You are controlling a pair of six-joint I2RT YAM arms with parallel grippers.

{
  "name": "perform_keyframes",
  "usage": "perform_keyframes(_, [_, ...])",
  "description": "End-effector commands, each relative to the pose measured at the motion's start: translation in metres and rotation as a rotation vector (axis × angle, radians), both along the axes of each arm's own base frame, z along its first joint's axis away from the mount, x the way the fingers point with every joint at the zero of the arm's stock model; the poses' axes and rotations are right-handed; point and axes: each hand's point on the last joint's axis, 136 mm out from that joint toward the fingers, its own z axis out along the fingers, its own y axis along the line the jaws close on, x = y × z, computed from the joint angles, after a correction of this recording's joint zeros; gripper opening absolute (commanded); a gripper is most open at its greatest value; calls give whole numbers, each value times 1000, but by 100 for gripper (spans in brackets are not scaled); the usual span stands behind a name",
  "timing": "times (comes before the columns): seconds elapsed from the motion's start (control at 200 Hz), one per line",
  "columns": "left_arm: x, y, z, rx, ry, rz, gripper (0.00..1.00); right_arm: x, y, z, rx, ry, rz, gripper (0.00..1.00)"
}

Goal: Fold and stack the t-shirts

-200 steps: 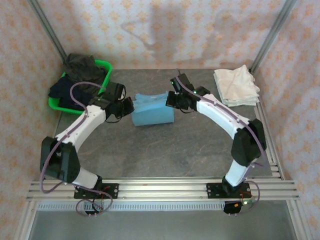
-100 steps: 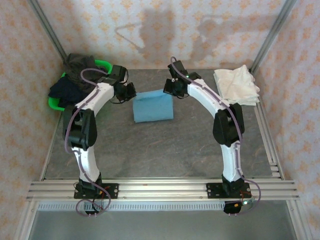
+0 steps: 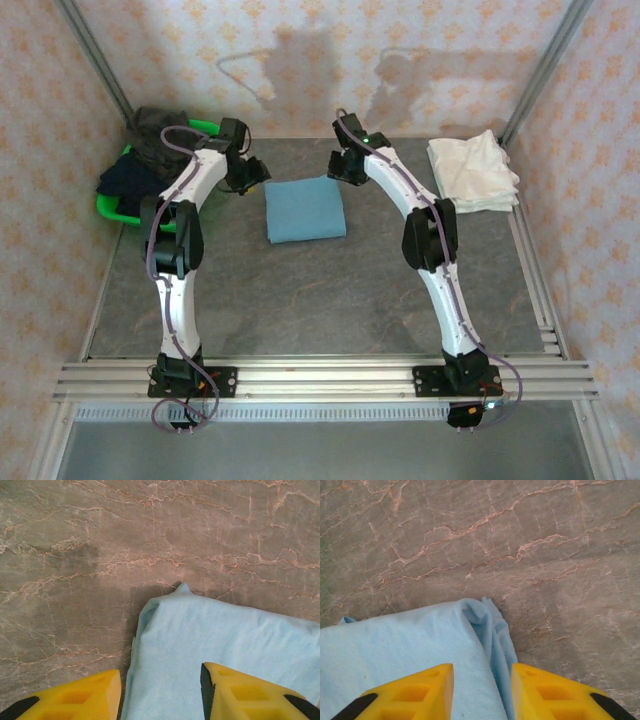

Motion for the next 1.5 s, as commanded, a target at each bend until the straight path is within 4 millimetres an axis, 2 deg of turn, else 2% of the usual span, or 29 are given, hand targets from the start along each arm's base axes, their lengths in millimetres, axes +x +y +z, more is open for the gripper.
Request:
perform_keyframes(0.0, [-14,-7,17,53,-23,-55,46,-21,21,25,23,-43,79,35])
perform_keyframes(0.07, [-20,-26,13,56,-29,-110,46,-28,41,16,80,-50,121,35])
perform_keyframes(0.13, [-21,-36,-1,41,-5,-132,43,-26,47,3,90,-36,121,34])
perform_keyframes(0.18, [-20,-37,-16,39,26,-123,39,-19,43,-11,68,-12,100,30])
perform_keyframes(0.275, [-16,-31,-39,58,75,-105,37,-2,31,-35,44,30,46,23])
perform_keyframes(0.35, [-12,-25,-51,79,89,-96,36,9,21,-51,46,54,8,19])
perform_keyframes(0.485, [-14,-11,-65,170,105,-115,35,13,5,-73,84,134,-59,17])
perform_keyframes(0.595, [-16,-8,-65,189,116,-128,35,12,0,-73,83,144,-56,18])
perform_keyframes(0.711, [-17,-14,-47,176,87,-147,35,8,5,-44,105,118,4,19])
perform_keyframes(0.806, [-26,-20,-21,207,54,-170,35,-2,4,-14,65,71,34,23])
perform_keyframes(0.881, [-35,-29,1,220,17,-185,36,-16,6,1,20,29,53,24])
perform_keyframes(0.951, [-44,-44,15,208,-26,-202,36,-29,9,3,13,14,46,23])
perform_keyframes(1.051, [-59,-63,15,144,-45,-212,33,-48,10,-1,48,-1,17,23])
perform_keyframes(1.141, [-76,-72,-4,84,-28,-210,30,-64,17,-9,127,4,15,23])
perform_keyframes(1.221, [-91,-75,-30,49,16,-207,26,-78,19,-22,167,30,12,22])
perform_keyframes(1.376, [-115,-70,-70,42,89,-208,19,-99,8,-51,162,88,-9,21])
perform_keyframes(1.491, [-126,-62,-86,48,125,-200,15,-112,-5,-61,150,104,-25,21])
